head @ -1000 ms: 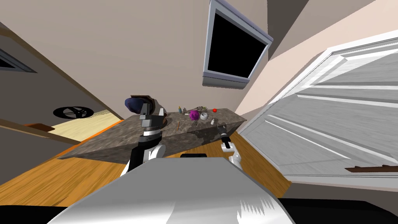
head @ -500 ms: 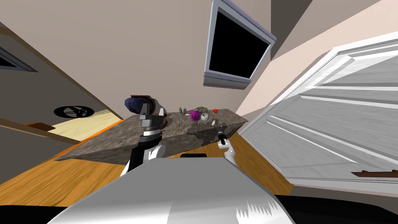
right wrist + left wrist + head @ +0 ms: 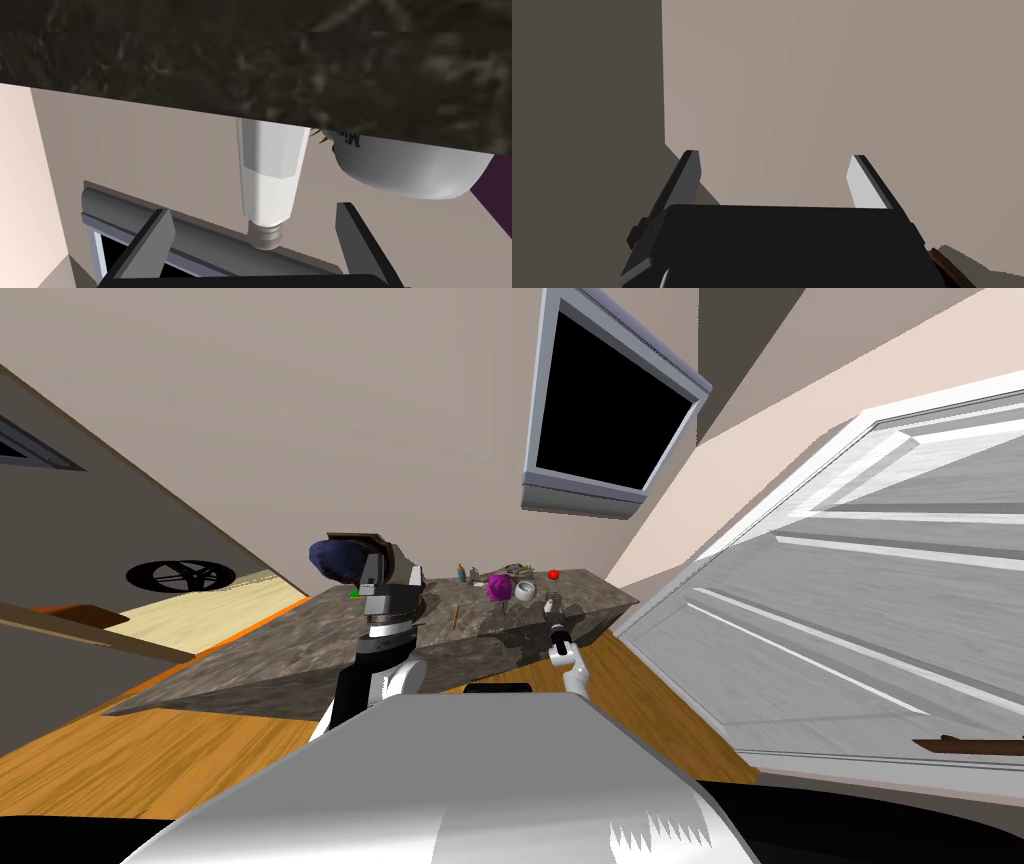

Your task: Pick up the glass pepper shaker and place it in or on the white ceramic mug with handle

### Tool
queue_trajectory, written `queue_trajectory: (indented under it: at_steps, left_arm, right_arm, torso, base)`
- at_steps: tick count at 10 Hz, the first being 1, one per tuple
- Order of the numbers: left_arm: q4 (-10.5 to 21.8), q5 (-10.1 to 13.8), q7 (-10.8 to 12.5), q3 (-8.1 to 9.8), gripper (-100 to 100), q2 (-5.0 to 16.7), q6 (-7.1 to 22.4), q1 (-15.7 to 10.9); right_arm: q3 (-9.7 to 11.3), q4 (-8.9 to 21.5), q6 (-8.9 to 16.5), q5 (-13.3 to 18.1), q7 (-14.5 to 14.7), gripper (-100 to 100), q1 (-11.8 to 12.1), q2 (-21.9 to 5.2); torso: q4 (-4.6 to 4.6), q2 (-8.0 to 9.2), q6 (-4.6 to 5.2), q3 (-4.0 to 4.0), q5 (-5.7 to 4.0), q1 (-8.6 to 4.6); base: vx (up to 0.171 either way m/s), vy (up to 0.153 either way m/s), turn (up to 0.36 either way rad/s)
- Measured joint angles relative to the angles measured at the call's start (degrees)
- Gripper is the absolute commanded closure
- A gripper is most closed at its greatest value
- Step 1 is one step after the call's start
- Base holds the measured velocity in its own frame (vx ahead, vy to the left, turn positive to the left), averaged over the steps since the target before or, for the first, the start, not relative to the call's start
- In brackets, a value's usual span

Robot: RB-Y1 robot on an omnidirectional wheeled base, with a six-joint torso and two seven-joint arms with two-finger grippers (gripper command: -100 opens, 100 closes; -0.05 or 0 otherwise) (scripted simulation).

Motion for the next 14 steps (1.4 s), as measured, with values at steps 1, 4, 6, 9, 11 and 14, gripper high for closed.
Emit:
queue_trajectory:
  at_steps: [1,4,6,9,11,14]
  left_arm:
    - [0.00,0.00,0.00,0.00,0,0.00,0.00,0.00]
    - [0.00,0.00,0.00,-0.01,0,-0.01,0.00,-0.01]
    - [0.00,0.00,0.00,-0.01,0,-0.01,0.00,-0.01]
    - [0.00,0.00,0.00,-0.01,0,-0.01,0.00,-0.01]
    - [0.00,0.00,0.00,-0.01,0,-0.01,0.00,-0.01]
    - [0.00,0.00,0.00,-0.01,0,-0.01,0.00,-0.01]
  right_arm:
    - [-0.18,0.41,0.21,0.55,0.37,-100,-0.75,1.76]
    - [-0.19,0.44,0.28,0.60,0.42,100,-0.84,1.91]
    - [-0.18,0.43,0.26,0.59,0.40,100,-0.84,1.94]
    - [-0.22,0.42,0.27,0.58,0.40,0,-0.83,1.91]
    - [-0.83,1.61,0.00,-0.05,-0.26,-100,-2.62,1.13]
    - [0.12,0.96,1.18,-2.22,-3.97,-100,-4.60,-1.20]
  torso:
    - [0.00,-0.03,-0.01,-0.02,0.00,0.00]
    - [0.05,0.25,0.01,0.14,0.04,0.17]
    - [0.05,0.25,0.00,0.14,0.05,0.16]
    - [0.03,0.19,-0.04,0.10,0.04,0.19]
    - [0.05,0.27,-0.05,0.14,0.05,0.25]
    - [0.06,0.33,-0.04,0.18,0.05,0.24]
  base:
    - [0.035,-0.025,0.009]
    - [0.002,-0.001,0.000]
    - [0.000,0.000,0.000]
    - [0.000,0.000,0.000]
    - [-0.047,0.025,-0.013]
    - [-0.043,0.017,-0.020]
